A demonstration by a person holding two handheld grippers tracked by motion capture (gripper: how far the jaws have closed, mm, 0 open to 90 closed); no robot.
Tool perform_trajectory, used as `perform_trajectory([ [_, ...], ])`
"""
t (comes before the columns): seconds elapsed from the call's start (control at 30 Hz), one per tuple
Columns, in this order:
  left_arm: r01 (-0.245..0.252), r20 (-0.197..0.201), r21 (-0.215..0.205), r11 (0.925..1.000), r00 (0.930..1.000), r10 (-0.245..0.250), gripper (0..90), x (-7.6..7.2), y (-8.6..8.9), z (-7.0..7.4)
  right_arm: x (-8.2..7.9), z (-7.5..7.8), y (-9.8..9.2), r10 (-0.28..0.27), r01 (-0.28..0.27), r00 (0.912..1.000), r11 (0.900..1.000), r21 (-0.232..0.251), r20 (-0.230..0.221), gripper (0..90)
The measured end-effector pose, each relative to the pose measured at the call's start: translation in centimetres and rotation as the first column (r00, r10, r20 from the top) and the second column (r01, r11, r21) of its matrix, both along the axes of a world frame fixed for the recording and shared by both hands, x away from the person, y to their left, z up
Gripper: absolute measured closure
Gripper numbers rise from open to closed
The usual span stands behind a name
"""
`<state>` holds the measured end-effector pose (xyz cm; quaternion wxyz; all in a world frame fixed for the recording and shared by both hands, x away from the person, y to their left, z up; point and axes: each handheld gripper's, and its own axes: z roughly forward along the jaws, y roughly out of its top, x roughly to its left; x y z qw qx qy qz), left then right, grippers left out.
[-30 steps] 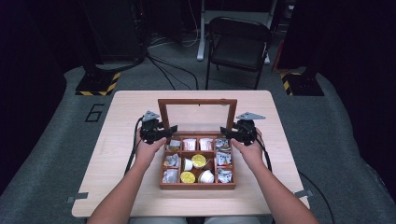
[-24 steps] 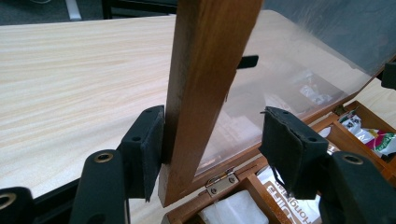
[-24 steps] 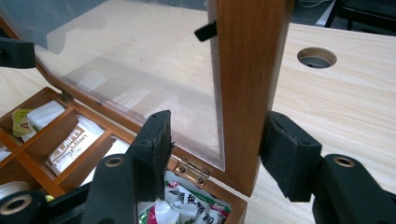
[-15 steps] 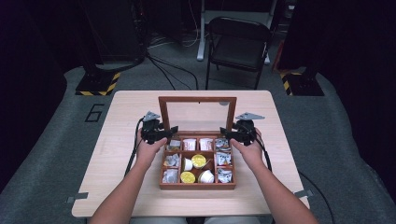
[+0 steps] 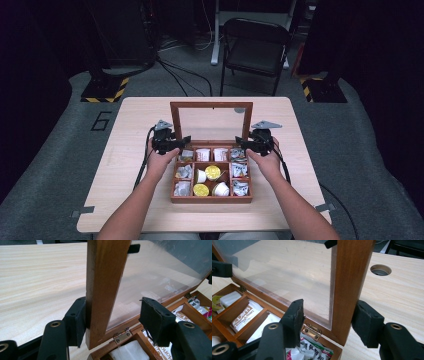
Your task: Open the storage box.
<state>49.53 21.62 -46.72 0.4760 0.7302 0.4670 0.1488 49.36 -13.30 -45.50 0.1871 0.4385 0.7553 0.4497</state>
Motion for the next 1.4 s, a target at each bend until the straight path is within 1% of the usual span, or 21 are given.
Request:
perform_trajectory([
  [0.13,-0.006,-0.005,0.001,1.0000,1.0000,0.006,40.0,0.0,-0.1,-0.1,0.0,-0.1,0.1,-0.003,0.003,1.0000,1.000,-0.002,-0.001,44.3],
  [0.23,-0.010,-0.007,-0.002,0.9999,0.9999,0.010,40.0,0.0,-0.2,-0.1,0.1,-0.2,0.1,0.000,0.000,1.0000,1.000,-0.022,0.009,44.5],
  [0.33,-0.009,-0.007,0.004,1.0000,0.9999,0.009,40.3,0.1,-0.1,-0.1,0.1,-0.2,0.1,-0.002,0.002,1.0000,1.000,-0.020,0.006,45.3],
  [0.4,-0.010,-0.007,0.000,0.9999,0.9999,0.010,40.8,0.1,-0.1,-0.2,0.1,-0.2,0.1,-0.005,0.006,1.0000,1.000,-0.022,0.006,45.8],
  [0.53,-0.023,-0.009,0.003,0.9997,0.9997,0.023,42.5,0.1,-0.2,-0.2,0.2,-0.3,0.2,-0.020,0.020,0.9998,1.000,-0.021,0.009,47.3],
  [0.6,-0.034,-0.008,0.002,0.9994,0.9994,0.034,42.8,0.2,-0.2,-0.3,0.3,-0.3,0.2,-0.035,0.035,0.9994,0.999,-0.013,0.004,48.5],
  [0.63,-0.039,-0.010,0.003,0.9993,0.9992,0.039,42.7,0.2,-0.3,-0.3,0.3,-0.4,0.3,-0.043,0.043,0.9991,0.999,-0.006,0.000,49.5],
  [0.7,-0.045,-0.011,0.003,0.9990,0.9989,0.046,42.7,0.2,-0.3,-0.3,0.5,-0.4,0.2,-0.054,0.054,0.9985,0.998,-0.009,0.002,51.9],
  [0.73,-0.047,-0.012,0.002,0.9989,0.9988,0.047,42.8,0.3,-0.4,-0.3,0.5,-0.4,0.2,-0.057,0.057,0.9984,0.998,-0.003,-0.002,52.9],
  [0.83,-0.051,-0.016,0.002,0.9987,0.9986,0.051,43.5,0.4,-0.3,-0.3,0.7,-0.5,0.2,-0.063,0.063,0.9980,0.998,-0.006,0.000,53.9],
  [0.9,-0.052,-0.017,0.000,0.9986,0.9985,0.052,44.1,0.4,-0.3,-0.4,0.7,-0.5,0.3,-0.070,0.070,0.9975,0.998,-0.002,-0.007,54.0],
  [0.93,-0.057,-0.016,-0.007,0.9983,0.9982,0.057,44.5,0.5,-0.3,-0.4,0.8,-0.6,0.2,-0.070,0.070,0.9975,0.998,-0.002,-0.004,54.0],
  [1.1,-0.058,-0.022,-0.016,0.9982,0.9981,0.058,45.4,0.6,-0.2,-0.5,0.9,-0.6,0.3,-0.072,0.072,0.9974,0.997,-0.005,-0.002,54.1],
  [1.4,-0.071,-0.039,-0.034,0.9969,0.9968,0.070,46.4,0.9,-0.1,-0.7,1.3,-0.8,0.3,-0.076,0.076,0.9971,0.997,0.002,-0.011,54.0],
])
